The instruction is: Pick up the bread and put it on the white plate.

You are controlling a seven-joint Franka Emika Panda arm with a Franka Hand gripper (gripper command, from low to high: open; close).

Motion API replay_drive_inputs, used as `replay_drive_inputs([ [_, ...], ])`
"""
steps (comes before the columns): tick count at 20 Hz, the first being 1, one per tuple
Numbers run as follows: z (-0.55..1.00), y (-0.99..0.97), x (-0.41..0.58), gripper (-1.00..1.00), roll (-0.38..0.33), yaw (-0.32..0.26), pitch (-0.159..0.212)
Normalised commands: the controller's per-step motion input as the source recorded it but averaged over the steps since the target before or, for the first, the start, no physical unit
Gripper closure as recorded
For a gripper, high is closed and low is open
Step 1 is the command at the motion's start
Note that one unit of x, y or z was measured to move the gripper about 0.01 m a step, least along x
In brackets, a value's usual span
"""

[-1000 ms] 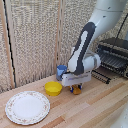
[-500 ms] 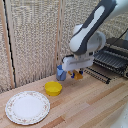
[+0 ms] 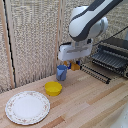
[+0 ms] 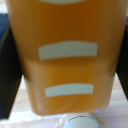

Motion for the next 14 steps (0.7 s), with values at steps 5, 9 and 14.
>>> replay_drive_inputs([
  [5, 0.22, 0.92, 0.245, 1.0, 0.025, 0.017, 0.063],
  [9, 0.15, 0.94, 0.241, 1.0, 0.003, 0.016, 0.048],
  [14, 0.06, 0.94, 0.298, 1.0, 0.0, 0.004, 0.036],
])
